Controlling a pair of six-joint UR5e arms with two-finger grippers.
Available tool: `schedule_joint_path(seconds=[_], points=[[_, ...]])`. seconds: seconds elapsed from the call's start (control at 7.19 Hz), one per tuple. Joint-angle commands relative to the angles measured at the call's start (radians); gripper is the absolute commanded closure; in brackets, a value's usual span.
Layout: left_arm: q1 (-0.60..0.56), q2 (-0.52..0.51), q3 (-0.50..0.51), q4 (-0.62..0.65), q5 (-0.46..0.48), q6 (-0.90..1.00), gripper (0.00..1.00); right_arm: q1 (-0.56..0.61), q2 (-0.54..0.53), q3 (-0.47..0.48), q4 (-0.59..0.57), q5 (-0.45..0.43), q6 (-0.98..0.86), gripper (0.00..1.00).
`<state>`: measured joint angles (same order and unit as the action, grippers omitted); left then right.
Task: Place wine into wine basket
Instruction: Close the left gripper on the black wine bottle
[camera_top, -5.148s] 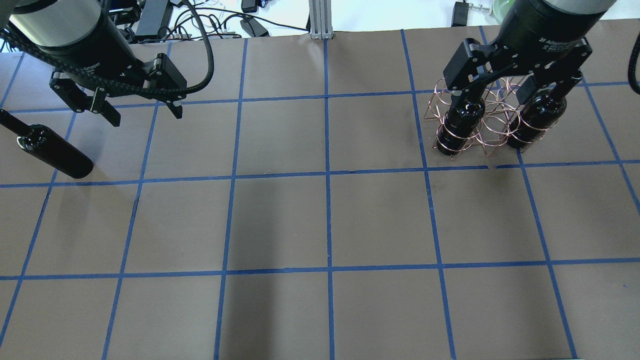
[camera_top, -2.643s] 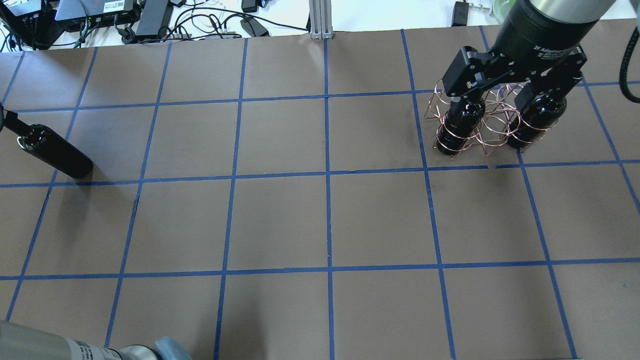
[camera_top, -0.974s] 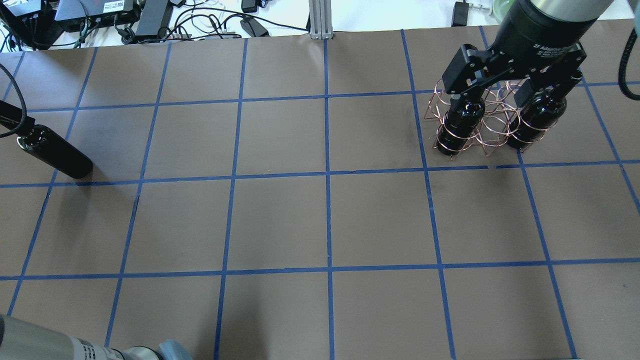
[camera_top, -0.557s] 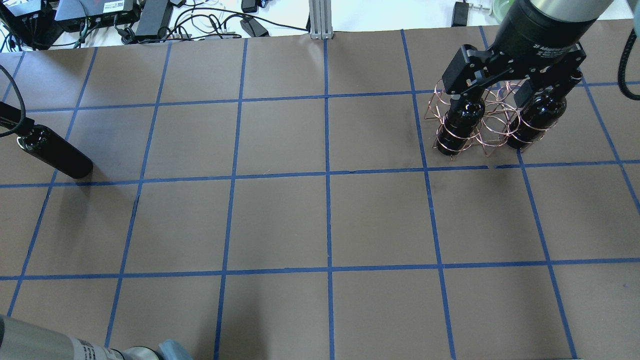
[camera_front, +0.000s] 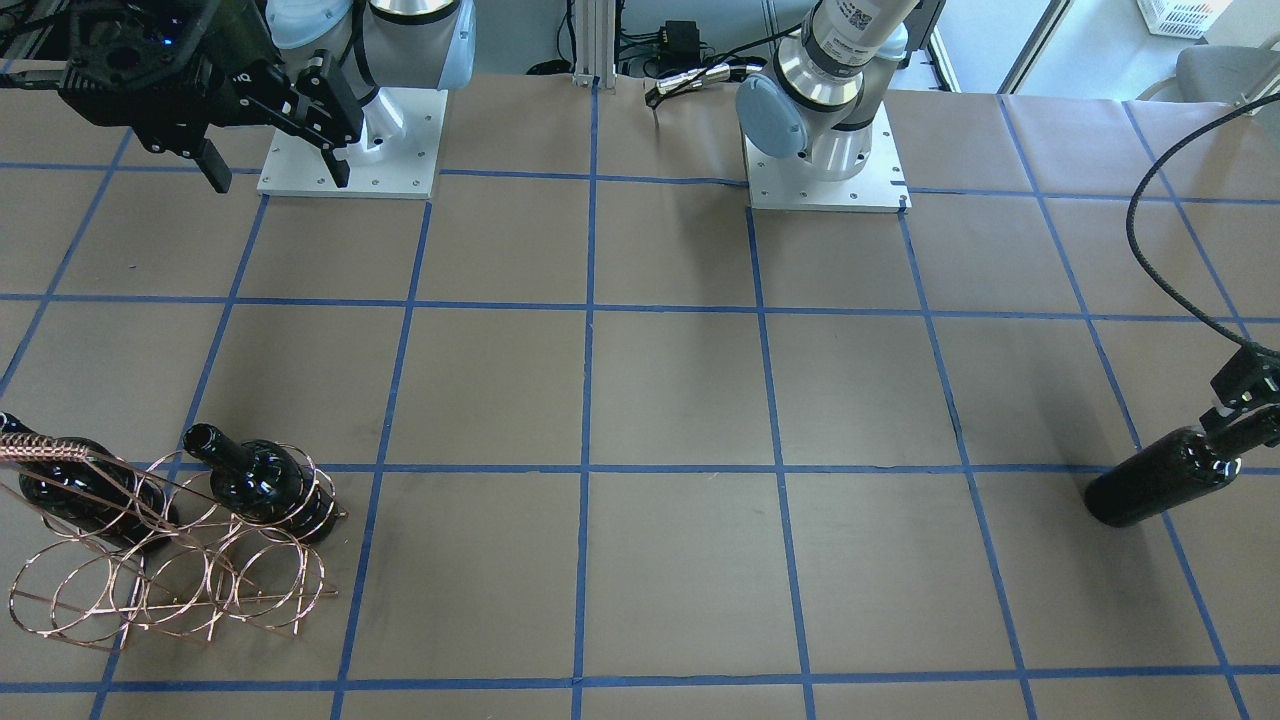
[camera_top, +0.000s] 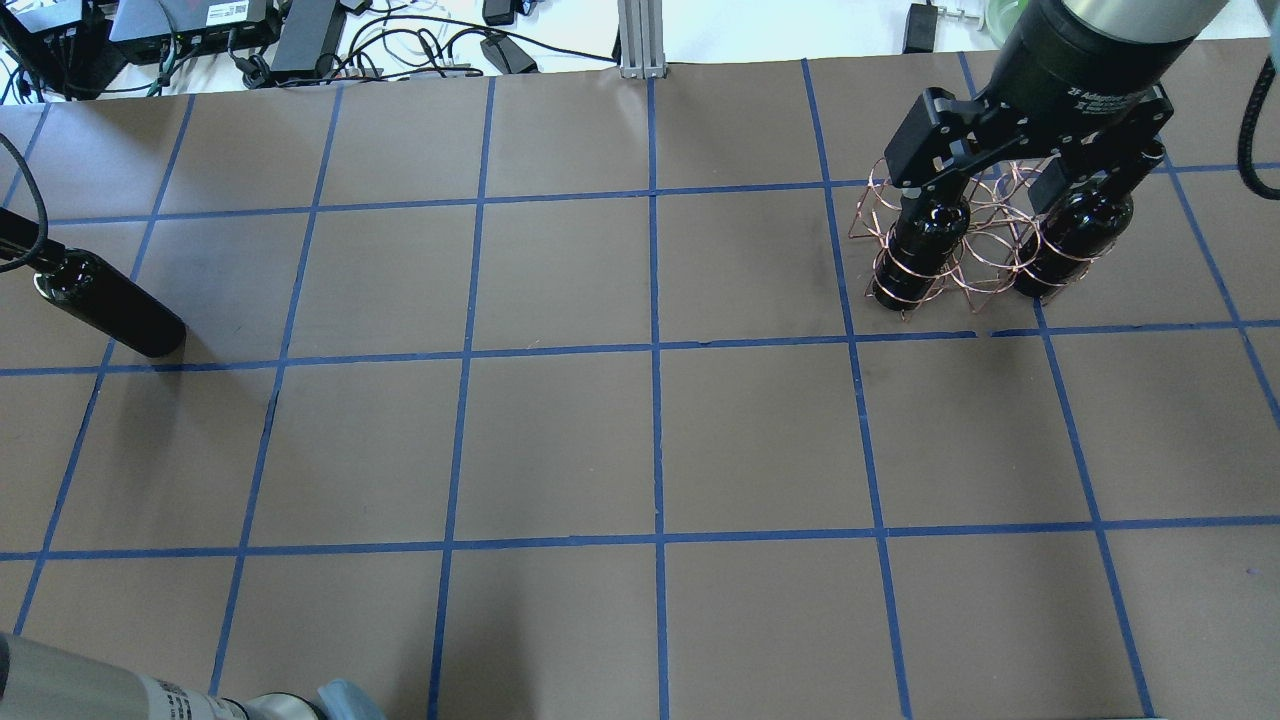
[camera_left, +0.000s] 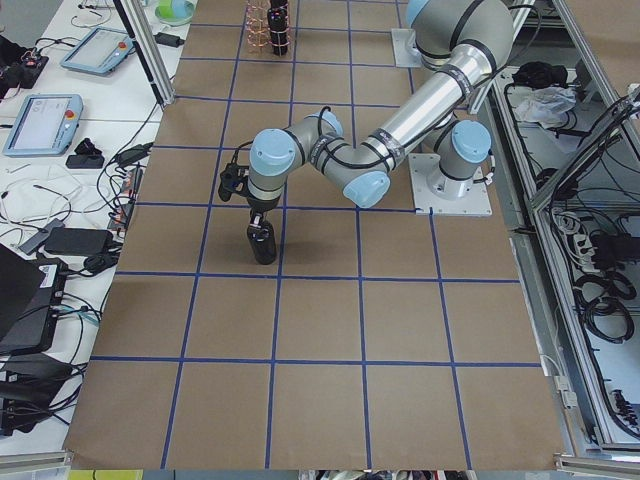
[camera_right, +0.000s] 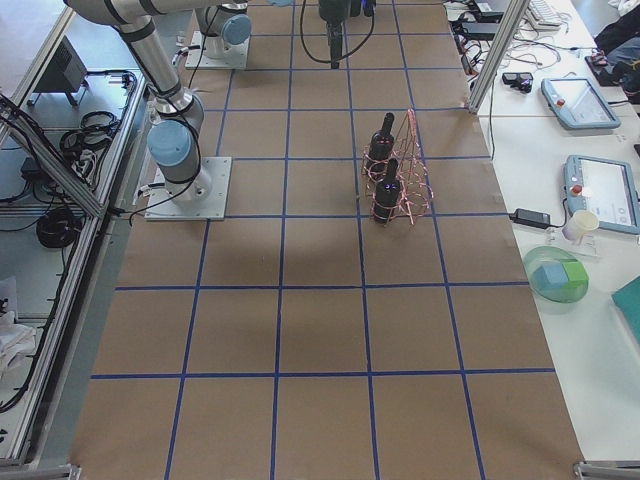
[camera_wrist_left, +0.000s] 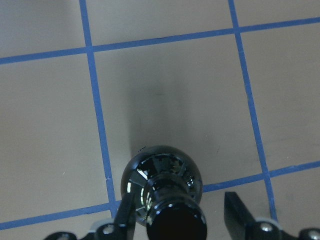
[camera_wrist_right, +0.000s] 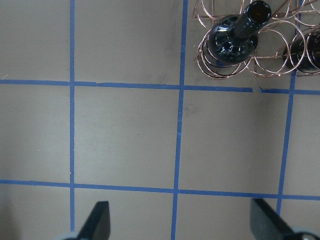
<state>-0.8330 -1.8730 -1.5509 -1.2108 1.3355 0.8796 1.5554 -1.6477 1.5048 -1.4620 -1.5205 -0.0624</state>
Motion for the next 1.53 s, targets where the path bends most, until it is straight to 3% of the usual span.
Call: schedule_joint_path(seconds=[0.0,0.14,0.28,0.97,1.25,1.39], points=[[0.0,0.001,0.002,-0.001,0.002,0.001,0.32,0.0,-0.001,0.0,0.002,0.0,0.001,0.0],[0.0,0.002,0.002,-0.001,0.002,0.001,0.35,0.0,-0.004,0.0,0.002,0.014,0.001,0.0],[0.0,0.002,0.002,-0.001,0.002,0.001,0.45,0.0,-0.001,0.0,0.002,-0.003,0.001,0.0],[0.002,-0.006,0.002,0.0,0.001,0.002,0.53,0.0,0.002,0.0,-0.001,0.005,0.001,0.0],[0.002,-0.008,0.002,0.005,-0.001,0.002,0.66,0.0,0.003,0.0,-0.003,0.011,0.016,0.0],[0.002,-0.008,0.002,0.008,-0.001,0.001,0.66,0.0,0.003,0.0,0.0,0.01,0.015,0.0]])
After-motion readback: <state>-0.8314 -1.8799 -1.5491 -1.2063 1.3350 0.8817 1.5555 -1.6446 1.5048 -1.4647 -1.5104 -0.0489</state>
